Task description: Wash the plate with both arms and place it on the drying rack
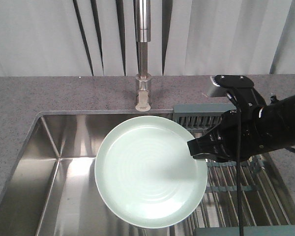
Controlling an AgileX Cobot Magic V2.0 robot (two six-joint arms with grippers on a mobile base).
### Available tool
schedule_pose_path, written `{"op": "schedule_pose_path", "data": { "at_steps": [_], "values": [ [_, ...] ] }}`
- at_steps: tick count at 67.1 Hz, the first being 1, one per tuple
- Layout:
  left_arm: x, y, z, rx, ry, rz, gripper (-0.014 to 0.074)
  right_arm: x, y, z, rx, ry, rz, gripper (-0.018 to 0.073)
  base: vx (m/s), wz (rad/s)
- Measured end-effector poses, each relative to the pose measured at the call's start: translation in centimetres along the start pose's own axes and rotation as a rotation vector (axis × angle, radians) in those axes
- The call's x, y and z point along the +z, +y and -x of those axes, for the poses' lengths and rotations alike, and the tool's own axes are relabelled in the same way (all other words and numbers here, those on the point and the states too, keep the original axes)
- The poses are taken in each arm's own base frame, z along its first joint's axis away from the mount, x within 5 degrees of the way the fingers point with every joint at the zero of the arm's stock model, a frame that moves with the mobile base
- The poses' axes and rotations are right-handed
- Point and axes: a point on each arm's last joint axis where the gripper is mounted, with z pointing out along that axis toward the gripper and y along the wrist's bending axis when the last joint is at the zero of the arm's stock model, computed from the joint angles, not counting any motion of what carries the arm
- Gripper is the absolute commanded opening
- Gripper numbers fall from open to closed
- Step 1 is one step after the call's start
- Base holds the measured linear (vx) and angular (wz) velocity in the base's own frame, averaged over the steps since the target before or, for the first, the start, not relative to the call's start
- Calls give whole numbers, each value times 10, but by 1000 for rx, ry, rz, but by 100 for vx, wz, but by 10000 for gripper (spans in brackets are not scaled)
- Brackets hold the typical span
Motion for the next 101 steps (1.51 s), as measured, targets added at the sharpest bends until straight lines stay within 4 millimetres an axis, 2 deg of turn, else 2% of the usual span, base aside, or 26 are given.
{"op": "schedule_pose_path", "data": {
  "at_steps": [19,101],
  "values": [
    [-4,2,-12,-4,-19,-3,586,0,0,0,0,0,0,-1,0,0],
    [-4,2,-12,-5,-20,-3,586,0,0,0,-12,2,-4,-1,0,0]
  ]
}}
